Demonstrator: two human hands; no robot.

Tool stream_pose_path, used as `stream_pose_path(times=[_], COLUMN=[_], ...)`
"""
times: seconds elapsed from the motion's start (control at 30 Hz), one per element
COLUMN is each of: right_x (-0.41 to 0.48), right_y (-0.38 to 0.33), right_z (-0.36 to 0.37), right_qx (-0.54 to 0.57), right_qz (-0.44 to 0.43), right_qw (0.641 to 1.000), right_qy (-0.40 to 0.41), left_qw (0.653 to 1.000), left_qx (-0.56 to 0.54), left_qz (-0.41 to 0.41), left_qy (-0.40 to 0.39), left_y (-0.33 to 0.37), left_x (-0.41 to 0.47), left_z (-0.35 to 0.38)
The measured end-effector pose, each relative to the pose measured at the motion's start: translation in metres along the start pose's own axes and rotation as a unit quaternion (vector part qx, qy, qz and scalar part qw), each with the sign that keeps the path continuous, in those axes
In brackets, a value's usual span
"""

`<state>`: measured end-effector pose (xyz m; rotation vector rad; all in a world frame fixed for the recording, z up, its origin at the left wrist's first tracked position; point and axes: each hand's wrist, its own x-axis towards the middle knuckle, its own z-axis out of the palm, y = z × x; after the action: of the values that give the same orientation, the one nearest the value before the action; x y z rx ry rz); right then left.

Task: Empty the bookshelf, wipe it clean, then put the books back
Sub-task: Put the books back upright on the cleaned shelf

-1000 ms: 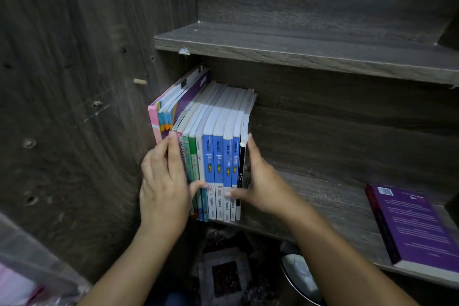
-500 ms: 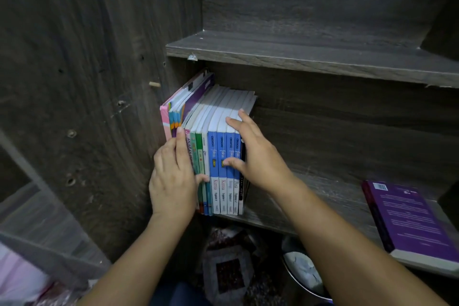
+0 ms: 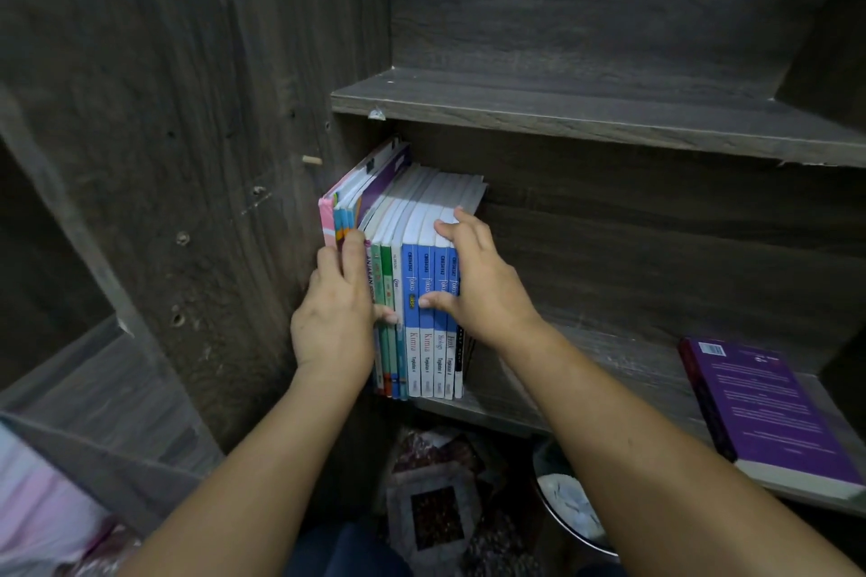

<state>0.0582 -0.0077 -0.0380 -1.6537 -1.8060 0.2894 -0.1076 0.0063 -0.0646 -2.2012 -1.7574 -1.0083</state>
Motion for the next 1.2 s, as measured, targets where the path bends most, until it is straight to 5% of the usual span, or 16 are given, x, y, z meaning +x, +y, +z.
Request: stream_pose_path(times=[0.3,1.2], right_x=[0.0,0.001], right_y=[-0.003,0.001], right_z=[-0.001,0.004], right_qx=[0.001,-0.003], right_qz=[0.011,0.009], right_qw=[1.0,1.0], right_qy=[-0.006,-0.002], left_qw=[0.987,0.997], left_qx=[0.061,-0.037], left_qz=[0.132,-0.04], left_qy=[0.065,0.048], left_y=[-0.006,0.011], left_x=[-0.02,0.002], left_z=[0.004,-0.009])
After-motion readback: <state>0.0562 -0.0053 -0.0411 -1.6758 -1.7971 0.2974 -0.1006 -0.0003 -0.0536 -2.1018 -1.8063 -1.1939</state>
